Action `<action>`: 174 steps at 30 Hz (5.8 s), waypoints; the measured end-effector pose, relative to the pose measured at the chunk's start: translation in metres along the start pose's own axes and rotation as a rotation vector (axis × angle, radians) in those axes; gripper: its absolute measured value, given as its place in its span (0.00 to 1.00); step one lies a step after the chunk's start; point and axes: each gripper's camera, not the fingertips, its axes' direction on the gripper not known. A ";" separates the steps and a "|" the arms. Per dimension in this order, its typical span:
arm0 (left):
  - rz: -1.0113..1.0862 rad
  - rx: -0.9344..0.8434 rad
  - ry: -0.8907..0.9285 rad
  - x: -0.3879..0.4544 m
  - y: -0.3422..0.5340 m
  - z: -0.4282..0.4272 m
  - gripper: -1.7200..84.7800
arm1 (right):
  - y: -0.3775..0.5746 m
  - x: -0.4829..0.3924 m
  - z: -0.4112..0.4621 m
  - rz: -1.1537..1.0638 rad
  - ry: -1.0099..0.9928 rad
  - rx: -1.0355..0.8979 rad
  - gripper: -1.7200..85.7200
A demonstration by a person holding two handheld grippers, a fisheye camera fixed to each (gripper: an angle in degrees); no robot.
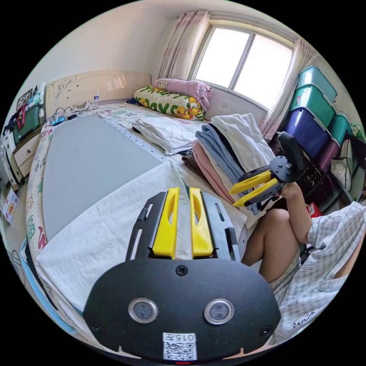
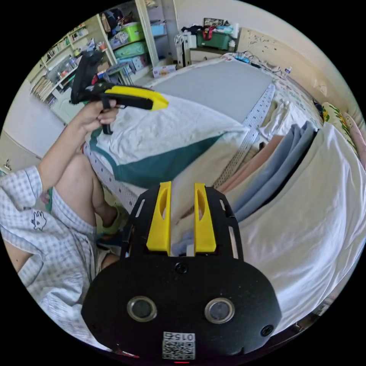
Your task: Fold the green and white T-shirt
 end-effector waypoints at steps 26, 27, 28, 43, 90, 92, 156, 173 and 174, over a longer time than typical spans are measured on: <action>-0.129 -0.258 -0.228 -0.010 -0.162 0.155 0.03 | 0.021 -0.004 -0.004 -0.102 0.059 0.052 0.03; -0.141 -0.226 -0.199 -0.011 -0.164 0.148 0.03 | 0.025 -0.002 -0.015 -0.086 0.055 0.092 0.03; -0.168 -0.158 -0.128 -0.015 -0.166 0.133 0.03 | 0.034 0.001 -0.034 -0.068 0.040 0.172 0.03; -0.388 0.254 0.179 -0.170 -0.031 -0.103 0.02 | -0.133 -0.154 -0.014 -0.535 -0.611 0.454 0.01; -0.096 -0.360 -0.189 -0.006 0.219 -0.138 0.14 | -0.199 -0.182 -0.051 -0.362 -0.427 0.358 0.08; -0.123 -0.336 -0.224 -0.005 0.229 -0.134 0.13 | -0.174 -0.188 -0.054 -0.350 -0.401 0.301 0.09; -0.302 -0.232 -0.466 0.058 0.408 -0.134 0.01 | 0.149 -0.201 -0.105 0.149 0.184 0.286 0.02; -0.405 0.241 -0.370 0.045 0.453 -0.194 0.01 | 0.075 -0.132 -0.494 0.079 0.207 0.414 0.09; -0.401 0.250 -0.365 0.044 0.452 -0.194 0.01 | 0.070 -0.138 -0.509 0.062 0.218 0.449 0.09</action>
